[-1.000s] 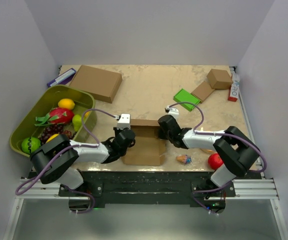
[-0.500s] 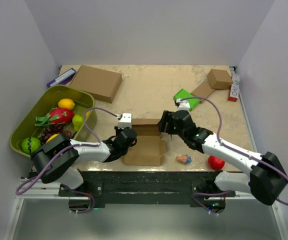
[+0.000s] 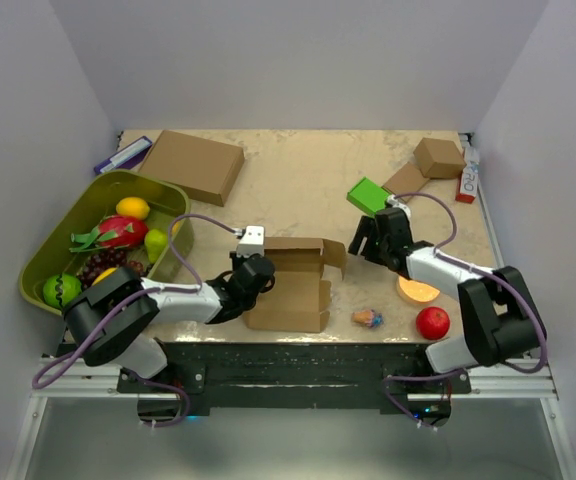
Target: Fold the paper box
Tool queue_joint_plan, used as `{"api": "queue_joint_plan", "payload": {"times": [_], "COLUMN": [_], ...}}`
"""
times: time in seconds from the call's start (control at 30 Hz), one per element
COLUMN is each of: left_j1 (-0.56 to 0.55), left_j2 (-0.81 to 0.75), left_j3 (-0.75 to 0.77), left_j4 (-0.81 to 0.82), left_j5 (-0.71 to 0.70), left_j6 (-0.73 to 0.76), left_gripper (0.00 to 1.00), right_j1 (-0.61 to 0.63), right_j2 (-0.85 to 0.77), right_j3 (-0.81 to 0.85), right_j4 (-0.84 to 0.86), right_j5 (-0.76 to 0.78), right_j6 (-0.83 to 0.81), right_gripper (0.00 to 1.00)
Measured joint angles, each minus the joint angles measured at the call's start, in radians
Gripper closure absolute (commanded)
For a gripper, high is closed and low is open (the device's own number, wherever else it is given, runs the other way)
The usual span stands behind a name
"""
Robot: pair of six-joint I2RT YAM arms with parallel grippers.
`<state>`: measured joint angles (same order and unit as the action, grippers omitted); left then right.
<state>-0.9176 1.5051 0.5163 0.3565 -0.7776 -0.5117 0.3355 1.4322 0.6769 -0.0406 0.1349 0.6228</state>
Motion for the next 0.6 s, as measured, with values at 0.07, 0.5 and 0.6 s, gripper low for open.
{"api": "queue_joint_plan", "payload": {"times": [0.07,0.5,0.6], "left_j1": [0.0,-0.001,-0.001], "left_j2": [0.004,0.031,0.032], "left_j3": [0.005,0.031,0.032], "left_j4": [0.0,0.001,0.001], "left_j5": [0.002,0.005,0.006], "left_j6": [0.0,0.007,0.008], "left_gripper": [1.0,1.0,1.0], "right_j1": [0.002,0.051,0.051], "right_j2": [0.04,-0.102,-0.117], "right_j3": [-0.023,-0.123,-0.137], "right_j4": [0.043,0.13,0.138], "right_j5": [-0.04,-0.238,-0.266], "right_j6": [-0.01,-0.061,-0.073], "right_gripper": [0.21,0.24,0.25]}}
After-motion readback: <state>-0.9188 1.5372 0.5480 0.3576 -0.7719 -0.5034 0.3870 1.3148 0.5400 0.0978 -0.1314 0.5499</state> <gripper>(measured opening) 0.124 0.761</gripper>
